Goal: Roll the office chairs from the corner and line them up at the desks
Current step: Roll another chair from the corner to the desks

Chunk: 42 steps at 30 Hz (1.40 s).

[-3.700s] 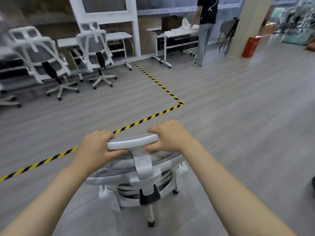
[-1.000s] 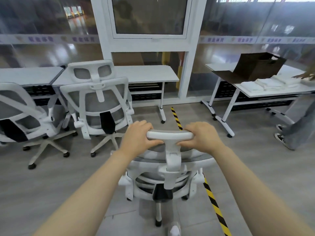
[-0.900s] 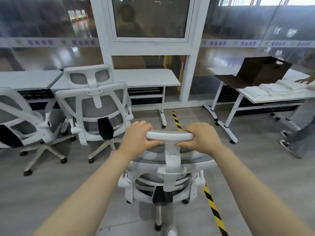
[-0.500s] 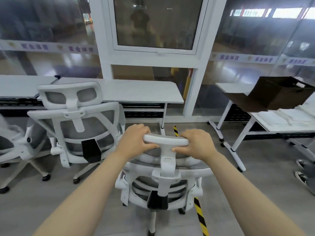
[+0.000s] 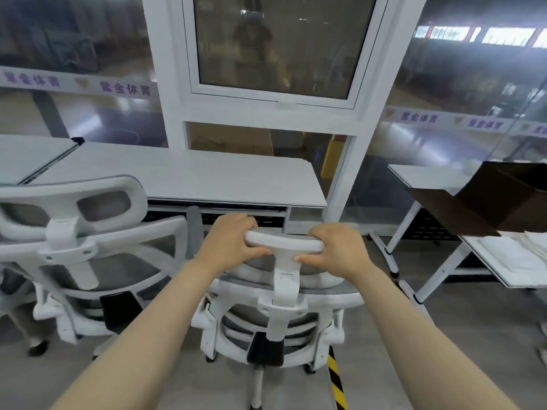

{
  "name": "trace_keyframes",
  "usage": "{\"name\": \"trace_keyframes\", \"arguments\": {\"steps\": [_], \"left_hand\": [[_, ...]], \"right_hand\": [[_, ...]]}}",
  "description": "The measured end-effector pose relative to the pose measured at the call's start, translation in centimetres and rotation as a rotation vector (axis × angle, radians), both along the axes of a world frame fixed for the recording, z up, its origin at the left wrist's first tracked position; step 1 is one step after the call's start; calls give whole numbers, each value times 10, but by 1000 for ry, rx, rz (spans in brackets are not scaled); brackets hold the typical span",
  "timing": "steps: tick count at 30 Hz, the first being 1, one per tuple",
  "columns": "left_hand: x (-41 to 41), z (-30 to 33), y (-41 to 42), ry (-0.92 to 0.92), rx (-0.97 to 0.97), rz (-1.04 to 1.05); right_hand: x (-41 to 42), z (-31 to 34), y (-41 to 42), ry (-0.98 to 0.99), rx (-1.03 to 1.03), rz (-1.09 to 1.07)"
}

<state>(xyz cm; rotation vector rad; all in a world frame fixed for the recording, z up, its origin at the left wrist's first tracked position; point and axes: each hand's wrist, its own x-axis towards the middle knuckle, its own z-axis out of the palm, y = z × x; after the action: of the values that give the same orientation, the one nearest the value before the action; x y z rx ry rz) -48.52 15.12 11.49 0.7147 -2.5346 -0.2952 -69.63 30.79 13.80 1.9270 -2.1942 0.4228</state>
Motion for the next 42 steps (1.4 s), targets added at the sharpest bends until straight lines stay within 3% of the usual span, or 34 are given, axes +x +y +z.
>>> {"name": "trace_keyframes", "arguments": {"steps": [14,23,28,34,42], "left_hand": [[-80,1,-138,-26,79,42],[-107,4,-176,-36,134,81],[-113,0,-184,12,151,105],[-103,-16,-158,150,180,188],[6,-35,-121,-70,132,480]], "right_hand": [[-81,-1,-140,-12,-9,10],[-113,-4,-184,-83,-21,70],[-123,-12,-196,-16,-46,105],[-94,-10,-210,70,-79,245],[-2,-7,-253,52,30,415]]}}
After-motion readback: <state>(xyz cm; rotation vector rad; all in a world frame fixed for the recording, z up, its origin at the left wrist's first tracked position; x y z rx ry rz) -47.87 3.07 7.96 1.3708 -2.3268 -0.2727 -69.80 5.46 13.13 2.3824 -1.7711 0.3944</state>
